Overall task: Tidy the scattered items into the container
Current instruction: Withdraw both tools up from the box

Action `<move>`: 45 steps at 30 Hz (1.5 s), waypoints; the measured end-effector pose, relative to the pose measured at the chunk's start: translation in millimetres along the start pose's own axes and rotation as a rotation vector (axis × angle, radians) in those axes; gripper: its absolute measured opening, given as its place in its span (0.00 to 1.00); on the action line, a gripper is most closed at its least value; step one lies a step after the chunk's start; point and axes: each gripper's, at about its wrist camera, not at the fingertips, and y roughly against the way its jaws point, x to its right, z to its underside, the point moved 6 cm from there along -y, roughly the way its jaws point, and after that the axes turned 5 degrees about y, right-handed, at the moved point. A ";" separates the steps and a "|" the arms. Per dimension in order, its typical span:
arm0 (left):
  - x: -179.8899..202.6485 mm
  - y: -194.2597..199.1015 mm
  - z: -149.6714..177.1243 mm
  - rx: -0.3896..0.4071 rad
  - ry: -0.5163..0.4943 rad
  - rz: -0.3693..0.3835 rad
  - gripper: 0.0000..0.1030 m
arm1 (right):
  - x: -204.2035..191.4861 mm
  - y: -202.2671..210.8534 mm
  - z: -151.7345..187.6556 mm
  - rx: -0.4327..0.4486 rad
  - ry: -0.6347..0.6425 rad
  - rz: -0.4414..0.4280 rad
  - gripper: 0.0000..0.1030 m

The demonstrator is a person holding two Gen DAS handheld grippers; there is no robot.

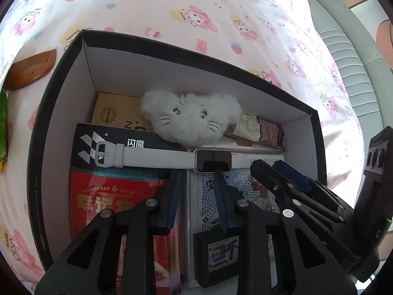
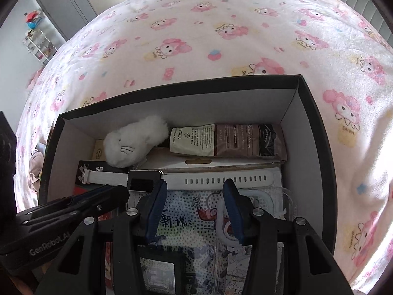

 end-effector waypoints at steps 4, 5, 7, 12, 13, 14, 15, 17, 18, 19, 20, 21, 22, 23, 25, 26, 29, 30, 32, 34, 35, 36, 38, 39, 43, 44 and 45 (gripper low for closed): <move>4.6 26.6 8.6 0.051 -0.021 0.033 0.26 | -6.7 14.0 3.8 0.029 -0.007 -0.053 0.42; 6.0 34.3 11.7 0.066 -0.028 0.037 0.26 | -9.9 19.7 5.2 0.040 -0.002 -0.063 0.42; 9.6 50.2 18.5 0.099 -0.041 0.045 0.26 | -15.5 31.4 8.5 0.067 0.021 -0.045 0.42; 19.1 88.7 37.0 0.169 -0.071 0.051 0.26 | -27.4 63.5 19.6 0.117 0.053 -0.053 0.42; 20.5 96.0 40.5 0.184 -0.076 0.051 0.27 | -29.1 69.5 20.7 0.129 0.056 -0.055 0.42; 22.9 101.9 43.2 0.198 -0.083 0.048 0.27 | -30.4 76.5 23.0 0.141 0.058 -0.052 0.42; 23.2 110.1 47.2 0.209 -0.089 0.047 0.27 | -31.6 82.3 25.5 0.152 0.060 -0.045 0.42; 25.5 124.6 55.2 0.228 -0.106 0.042 0.27 | -35.0 94.6 31.7 0.172 0.068 -0.040 0.42; 27.3 129.8 59.4 0.239 -0.116 0.038 0.28 | -38.4 100.1 35.4 0.179 0.078 -0.041 0.42; 29.2 134.3 63.8 0.249 -0.124 0.033 0.28 | -42.0 105.1 38.9 0.186 0.087 -0.043 0.42; 30.5 138.9 68.0 0.256 -0.131 0.032 0.28 | -45.1 109.9 40.7 0.193 0.095 -0.045 0.42; 30.9 143.8 73.1 0.261 -0.135 0.033 0.28 | -48.3 115.7 43.6 0.202 0.099 -0.046 0.42; 31.1 149.4 78.2 0.268 -0.135 0.033 0.29 | -51.7 121.5 46.5 0.212 0.105 -0.048 0.42; 29.8 154.6 82.2 0.278 -0.133 0.030 0.30 | -55.8 127.7 49.5 0.222 0.112 -0.047 0.42; 25.3 162.6 90.1 0.289 -0.128 0.028 0.31 | -62.1 138.9 55.5 0.245 0.126 -0.036 0.42; 22.2 166.8 94.0 0.294 -0.124 0.027 0.31 | -66.1 144.6 58.2 0.256 0.136 -0.040 0.42; 11.6 183.4 104.0 0.323 -0.118 0.015 0.31 | -81.0 155.5 65.7 0.273 0.161 -0.050 0.42; 7.6 189.2 107.2 0.336 -0.116 0.004 0.31 | -86.9 157.7 68.5 0.276 0.172 -0.050 0.42; -2.9 200.0 113.6 0.359 -0.107 -0.015 0.31 | -100.5 161.1 74.4 0.282 0.195 -0.056 0.42; -16.5 208.4 119.6 0.371 -0.087 -0.026 0.31 | -114.7 161.3 80.1 0.281 0.220 -0.074 0.42; -24.5 211.9 122.3 0.373 -0.074 -0.026 0.31 | -122.9 160.2 82.9 0.275 0.233 -0.086 0.42; -32.8 215.6 124.9 0.376 -0.061 -0.026 0.31 | -131.5 158.7 85.9 0.267 0.247 -0.100 0.42; -50.5 222.9 129.4 0.384 -0.033 -0.036 0.31 | -149.5 155.4 91.8 0.254 0.276 -0.131 0.42; -58.9 226.1 131.5 0.390 -0.020 -0.044 0.31 | -158.6 153.2 94.0 0.246 0.291 -0.144 0.42; -95.5 238.3 136.6 0.409 0.046 -0.064 0.31 | -195.8 142.6 101.2 0.222 0.350 -0.184 0.42; -104.4 241.2 137.4 0.415 0.062 -0.068 0.31 | -206.1 139.3 102.5 0.213 0.365 -0.196 0.42; -113.4 244.1 138.0 0.420 0.079 -0.070 0.31 | -215.4 136.2 103.3 0.205 0.380 -0.209 0.42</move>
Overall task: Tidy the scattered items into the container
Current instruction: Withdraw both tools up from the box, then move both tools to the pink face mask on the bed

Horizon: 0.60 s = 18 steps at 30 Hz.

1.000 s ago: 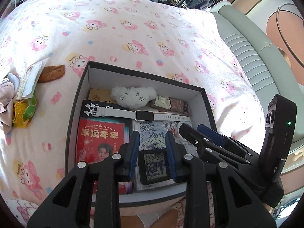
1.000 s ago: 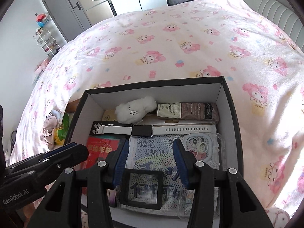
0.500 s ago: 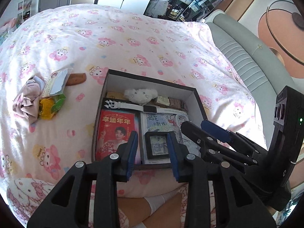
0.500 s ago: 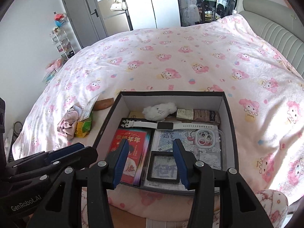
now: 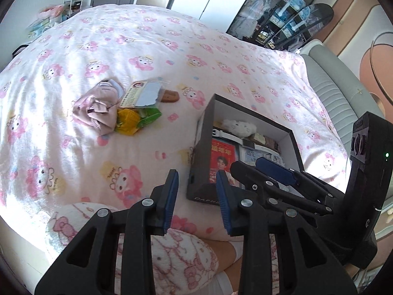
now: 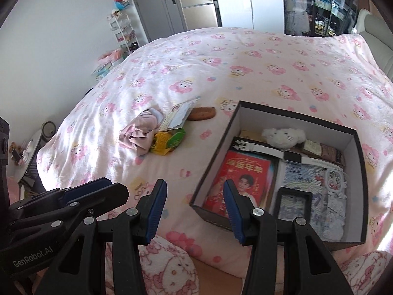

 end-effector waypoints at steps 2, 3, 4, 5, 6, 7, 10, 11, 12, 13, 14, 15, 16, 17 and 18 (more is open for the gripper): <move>-18.1 2.7 -3.6 0.009 0.032 -0.009 0.31 | -16.7 -10.7 -4.5 -0.009 0.023 -0.032 0.42; -26.5 3.5 -5.3 0.012 0.047 -0.015 0.31 | -23.5 -16.1 -6.7 -0.015 0.033 -0.046 0.42; -34.9 3.8 -7.0 0.015 0.062 -0.021 0.31 | -30.3 -22.0 -8.9 -0.022 0.039 -0.060 0.42; -43.2 3.5 -9.6 0.019 0.075 -0.025 0.31 | -37.0 -28.4 -11.3 -0.031 0.045 -0.074 0.42; -50.9 2.8 -11.1 0.021 0.089 -0.030 0.31 | -42.9 -34.3 -13.7 -0.040 0.051 -0.085 0.42; -59.7 1.4 -12.5 0.020 0.111 -0.031 0.31 | -48.4 -40.3 -16.2 -0.047 0.058 -0.095 0.42; -84.8 -5.6 -19.2 0.021 0.186 -0.027 0.33 | -63.3 -58.3 -24.6 -0.068 0.094 -0.102 0.42; -93.0 -9.4 -21.8 0.021 0.216 -0.030 0.33 | -66.7 -64.1 -28.7 -0.068 0.100 -0.104 0.42; -101.3 -13.8 -24.7 0.023 0.248 -0.028 0.33 | -69.3 -69.6 -32.1 -0.069 0.101 -0.109 0.42; -110.4 -19.3 -28.3 0.023 0.287 -0.023 0.33 | -70.7 -75.6 -35.8 -0.073 0.096 -0.115 0.42; -120.0 -25.0 -31.3 0.024 0.332 -0.022 0.33 | -71.6 -82.7 -39.9 -0.077 0.087 -0.122 0.42; -129.4 -31.4 -34.9 0.028 0.375 -0.018 0.33 | -71.9 -90.5 -44.0 -0.081 0.075 -0.128 0.42; -139.1 -38.9 -39.3 0.030 0.418 -0.017 0.33 | -71.5 -98.6 -47.5 -0.088 0.062 -0.132 0.42; -149.7 -47.5 -43.1 0.025 0.458 -0.030 0.33 | -70.8 -108.5 -50.7 -0.099 0.049 -0.132 0.42; -158.9 -55.7 -46.8 0.022 0.494 -0.040 0.33 | -70.2 -118.2 -52.7 -0.111 0.040 -0.131 0.42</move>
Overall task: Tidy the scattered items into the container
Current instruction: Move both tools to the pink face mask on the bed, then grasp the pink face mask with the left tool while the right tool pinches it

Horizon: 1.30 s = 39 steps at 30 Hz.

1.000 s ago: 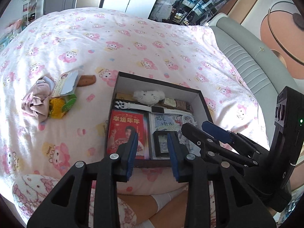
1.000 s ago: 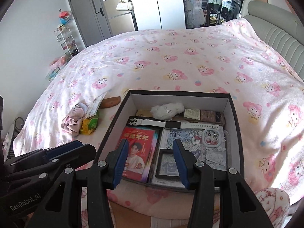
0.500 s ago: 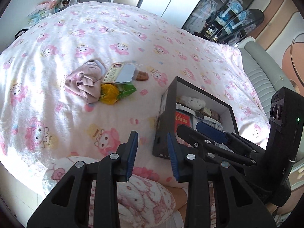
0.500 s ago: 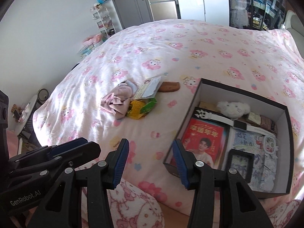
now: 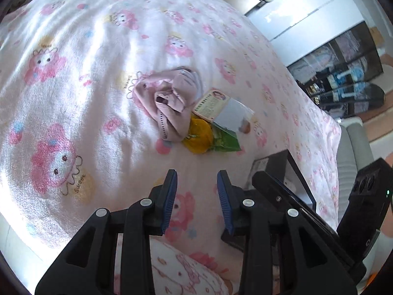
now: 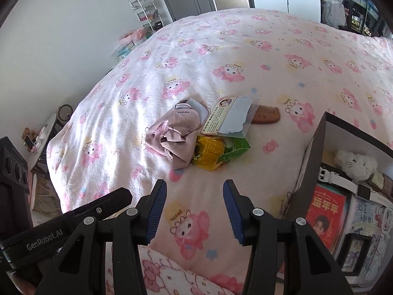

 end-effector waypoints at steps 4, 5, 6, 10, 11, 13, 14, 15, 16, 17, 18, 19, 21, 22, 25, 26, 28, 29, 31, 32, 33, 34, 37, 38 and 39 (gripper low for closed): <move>-19.8 -33.1 -26.6 -0.011 0.098 -0.038 0.33 | 6.0 -36.4 -10.0 -0.039 -0.023 0.012 0.42; -23.5 -41.0 -31.7 -0.018 0.119 -0.040 0.33 | 5.9 -44.6 -12.5 -0.044 -0.023 0.005 0.42; -27.0 -48.5 -35.9 -0.028 0.144 -0.039 0.33 | 5.5 -52.0 -15.1 -0.053 -0.020 0.000 0.42; -36.7 -77.2 -50.7 -0.053 0.199 -0.054 0.33 | -0.5 -81.7 -21.3 -0.090 -0.016 -0.035 0.42; -39.4 -84.3 -52.9 -0.062 0.214 -0.057 0.33 | -2.3 -89.9 -21.8 -0.104 -0.018 -0.044 0.42; -45.9 -98.7 -55.4 -0.092 0.242 -0.051 0.33 | -4.5 -105.3 -21.4 -0.132 -0.009 -0.041 0.42; -50.2 -105.3 -55.1 -0.109 0.264 -0.049 0.33 | -5.5 -112.6 -20.2 -0.146 -0.001 -0.039 0.42; -53.3 -110.7 -54.9 -0.126 0.284 -0.037 0.33 | -6.1 -119.5 -19.0 -0.164 0.002 -0.041 0.42; -56.1 -114.6 -54.9 -0.140 0.303 -0.022 0.33 | -6.5 -126.3 -17.8 -0.181 0.004 -0.047 0.42; -58.3 -117.0 -55.7 -0.145 0.316 -0.017 0.33 | -7.2 -132.6 -16.7 -0.195 0.005 -0.053 0.42; -59.7 -118.3 -55.9 -0.146 0.322 -0.019 0.33 | -7.6 -138.9 -15.8 -0.208 0.005 -0.055 0.42; -59.7 -119.7 -56.3 -0.147 0.323 -0.016 0.33 | -7.5 -145.2 -14.9 -0.220 0.003 -0.054 0.42; -58.6 -123.8 -55.7 -0.157 0.321 -0.013 0.34 | -8.7 -157.4 -13.1 -0.246 -0.001 -0.058 0.42; -58.2 -124.9 -55.6 -0.160 0.319 -0.014 0.34 | -8.9 -163.1 -12.4 -0.258 -0.009 -0.066 0.43; -60.2 -123.3 -58.9 -0.132 0.321 -0.025 0.34 | -13.0 -177.0 -9.7 -0.297 -0.037 -0.120 0.43; -61.4 -122.7 -59.3 -0.128 0.327 -0.023 0.34 | -16.1 -179.3 -10.0 -0.289 -0.033 -0.145 0.40; -62.0 -124.8 -58.1 -0.137 0.341 -0.006 0.34 | -20.6 -180.4 -11.0 -0.270 -0.017 -0.156 0.14; -62.3 -124.8 -57.9 -0.137 0.348 0.000 0.33 | -22.2 -180.1 -11.4 -0.268 -0.008 -0.152 0.09; -62.6 -121.6 -58.7 -0.122 0.355 0.009 0.33 | -20.9 -173.9 -14.8 -0.232 -0.014 -0.141 0.05; -62.5 -119.9 -59.0 -0.113 0.357 0.013 0.33 | -19.1 -168.5 -16.7 -0.212 -0.021 -0.139 0.04; -62.0 -118.5 -59.1 -0.109 0.357 0.018 0.33 | -17.0 -162.5 -18.7 -0.190 -0.026 -0.137 0.04; -62.1 -118.2 -59.7 -0.109 0.357 0.025 0.33 | -14.3 -155.6 -20.4 -0.168 -0.031 -0.132 0.03; -57.6 -120.3 -57.9 -0.122 0.357 0.053 0.33 | -5.1 -133.5 -22.2 -0.112 -0.044 -0.116 0.03; -56.4 -120.5 -56.7 -0.131 0.354 0.071 0.33 | -1.9 -125.9 -21.4 -0.100 -0.051 -0.114 0.03; -53.7 -120.0 -55.5 -0.135 0.350 0.083 0.33 | 1.3 -117.4 -19.6 -0.086 -0.057 -0.114 0.03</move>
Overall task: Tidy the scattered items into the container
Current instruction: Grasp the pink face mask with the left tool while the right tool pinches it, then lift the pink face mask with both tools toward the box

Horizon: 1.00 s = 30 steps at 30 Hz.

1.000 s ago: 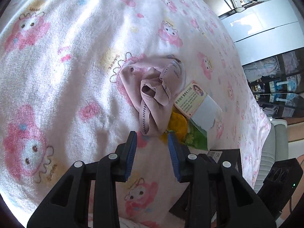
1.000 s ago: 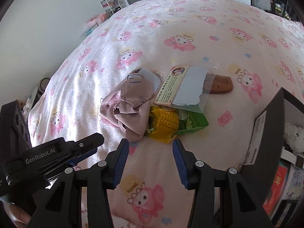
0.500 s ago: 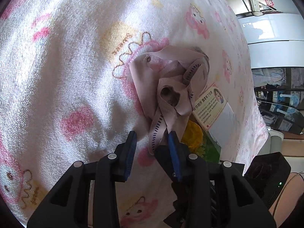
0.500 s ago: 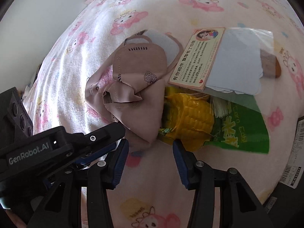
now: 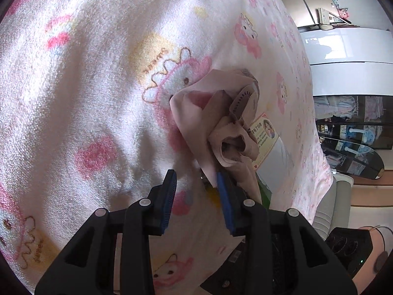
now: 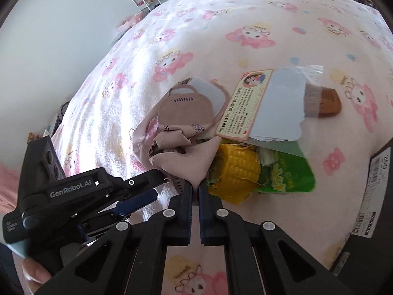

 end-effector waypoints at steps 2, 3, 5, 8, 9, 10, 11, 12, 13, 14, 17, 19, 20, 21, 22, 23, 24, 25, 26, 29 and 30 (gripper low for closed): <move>6.2 1.6 5.3 -0.004 -0.021 0.016 0.34 | 4.6 17.0 6.7 0.023 -0.014 -0.008 0.03; 9.4 3.4 7.9 -0.006 -0.031 0.030 0.34 | 6.5 25.1 11.1 0.032 -0.020 -0.005 0.03; 16.2 6.2 14.8 -0.012 -0.054 0.050 0.35 | 14.8 41.6 20.2 0.049 -0.033 0.005 0.03; 26.6 12.5 24.0 -0.001 -0.090 0.073 0.39 | 25.4 62.1 28.4 0.070 -0.056 0.010 0.03; 29.3 14.4 26.4 0.003 -0.096 0.080 0.40 | 25.0 67.1 32.5 0.075 -0.061 0.017 0.03; 31.0 15.3 29.9 0.001 -0.100 0.087 0.42 | 26.5 72.9 36.7 0.080 -0.061 0.026 0.03; 33.4 13.7 33.9 -0.008 -0.103 0.092 0.43 | 27.7 79.1 39.1 0.091 -0.056 0.039 0.03; 35.2 11.3 39.1 -0.023 -0.110 0.090 0.44 | 29.2 85.7 43.1 0.100 -0.054 0.052 0.03; 36.8 8.2 45.0 -0.036 -0.123 0.077 0.45 | 29.8 91.9 46.5 0.106 -0.054 0.055 0.03; 37.6 6.5 51.4 -0.043 -0.145 0.054 0.46 | 29.3 96.2 48.3 0.112 -0.055 0.051 0.03; 40.7 0.3 64.0 -0.032 -0.220 -0.041 0.46 | 25.9 116.2 56.0 0.145 -0.050 0.053 0.03; 41.0 -0.8 64.9 -0.013 -0.237 -0.072 0.46 | 26.7 126.6 59.0 0.172 -0.043 0.069 0.03; 38.7 1.2 63.0 0.002 -0.233 -0.087 0.47 | 27.9 129.3 60.3 0.179 -0.041 0.077 0.03; 37.2 2.3 61.5 0.019 -0.223 -0.101 0.48 | 29.4 132.1 63.1 0.177 -0.046 0.082 0.03; 34.0 3.2 59.6 0.031 -0.213 -0.108 0.50 | 31.8 131.1 64.5 0.171 -0.056 0.079 0.03; 31.6 2.9 59.2 0.031 -0.208 -0.106 0.51 | 34.5 129.5 66.1 0.165 -0.069 0.070 0.03; 31.7 0.4 59.8 0.018 -0.207 -0.095 0.52 | 36.3 128.9 68.2 0.161 -0.077 0.067 0.03; 30.0 -1.9 62.1 -0.001 -0.205 -0.081 0.54 | 37.4 128.6 69.4 0.158 -0.080 0.071 0.03; 31.4 -10.0 64.3 -0.033 -0.201 -0.069 0.57 | 37.9 129.1 70.5 0.161 -0.079 0.071 0.03; 27.6 -36.6 74.2 -0.169 -0.183 -0.071 0.48 | 36.4 133.1 70.8 0.169 -0.081 0.054 0.03; 27.4 -42.1 77.2 -0.199 -0.186 -0.067 0.35 | 35.8 135.2 70.9 0.174 -0.078 0.053 0.03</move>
